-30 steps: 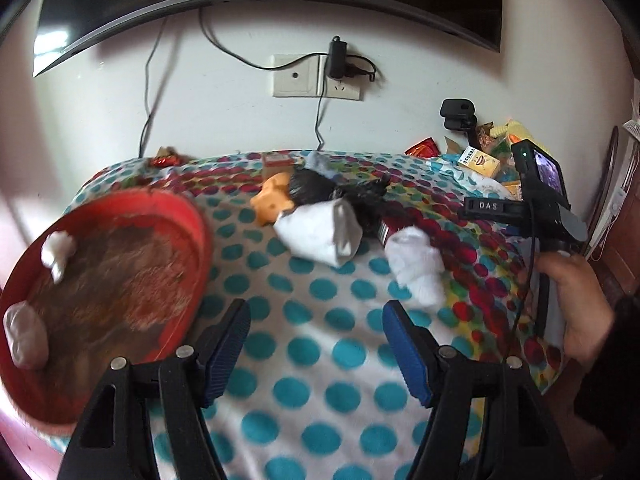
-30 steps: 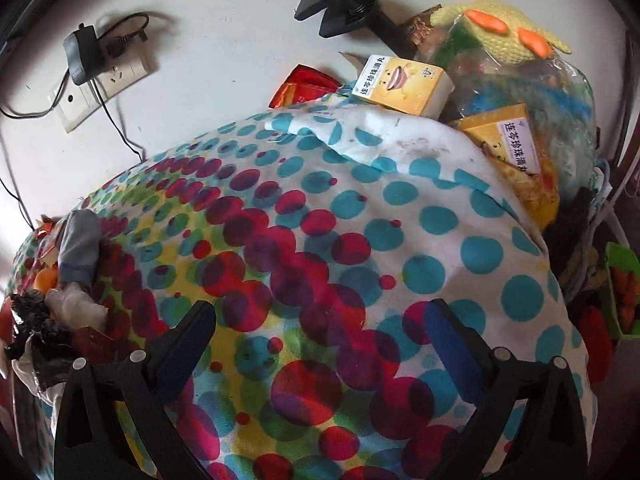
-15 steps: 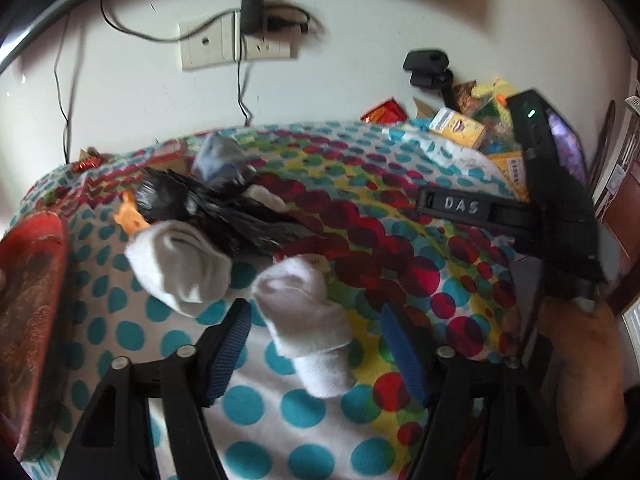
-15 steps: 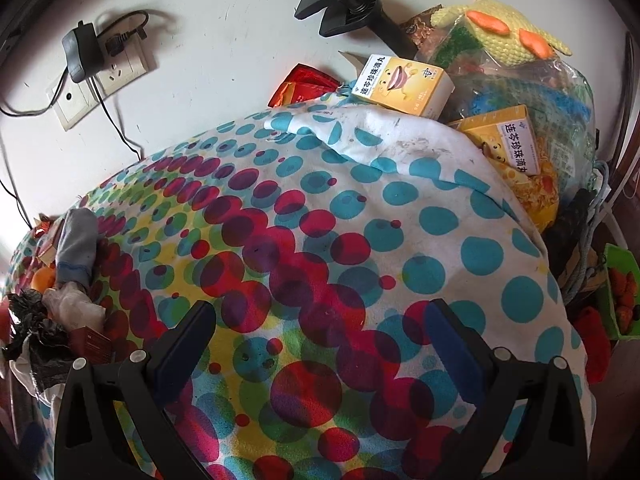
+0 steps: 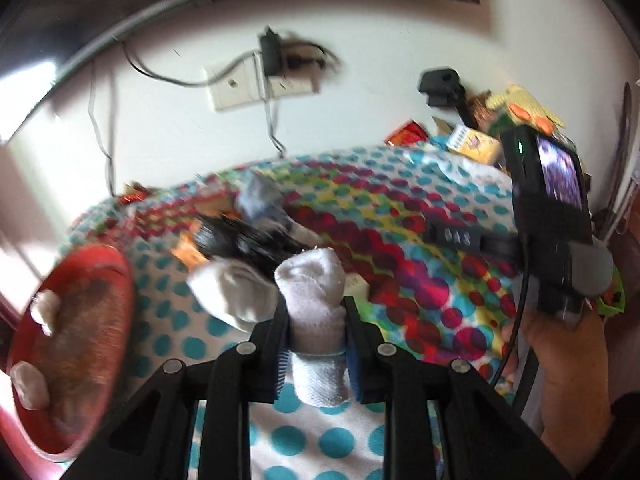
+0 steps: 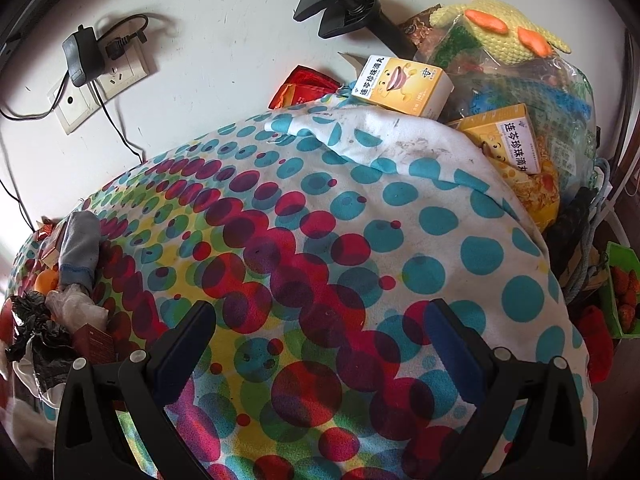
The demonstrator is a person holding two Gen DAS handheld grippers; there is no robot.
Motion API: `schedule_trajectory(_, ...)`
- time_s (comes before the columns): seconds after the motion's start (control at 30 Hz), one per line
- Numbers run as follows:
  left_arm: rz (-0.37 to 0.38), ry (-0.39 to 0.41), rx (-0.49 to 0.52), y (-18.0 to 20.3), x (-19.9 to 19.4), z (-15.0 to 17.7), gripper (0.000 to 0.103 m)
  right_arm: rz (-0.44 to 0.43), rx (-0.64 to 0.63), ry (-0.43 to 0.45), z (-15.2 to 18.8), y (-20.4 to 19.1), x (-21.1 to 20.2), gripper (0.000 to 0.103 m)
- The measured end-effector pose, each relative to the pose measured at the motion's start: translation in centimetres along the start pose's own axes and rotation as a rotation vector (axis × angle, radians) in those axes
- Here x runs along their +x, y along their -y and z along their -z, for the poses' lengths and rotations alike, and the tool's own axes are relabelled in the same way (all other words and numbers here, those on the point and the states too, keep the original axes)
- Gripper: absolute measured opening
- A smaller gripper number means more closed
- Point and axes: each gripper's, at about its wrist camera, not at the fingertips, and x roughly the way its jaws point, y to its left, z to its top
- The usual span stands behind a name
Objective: Organize objects
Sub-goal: 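Grasp another white rolled sock with the left gripper, then move the white sock with the left gripper into the red tray and release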
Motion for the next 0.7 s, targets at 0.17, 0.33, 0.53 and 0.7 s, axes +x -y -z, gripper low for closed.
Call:
schedule_trajectory(0.17, -0.064, 0.026, -0.010, -2.0, -1.6, -0.8, 0.024, 0.018, -0.013, -0.006, 0.0, -0.2, 0.1, 0.103)
schedule_trajectory(0.33, -0.106, 0.023, -0.039, -4.5, -2.1, -0.6, 0.024, 0.027, -0.019, -0.010, 0.0, -0.4, 0.1, 0.103)
schedule_trajectory(0.53, -0.134, 0.020, -0.079, -7.4, -2.2, -0.2, 0.024, 0.035, -0.025, -0.013, 0.0, -0.4, 0.2, 0.103)
schedule_trajectory(0.7, -0.148, 0.018, -0.111, -9.5, -2.4, -0.1, 0.024, 0.050, -0.036, -0.018, 0.1, -0.6, 0.4, 0.103)
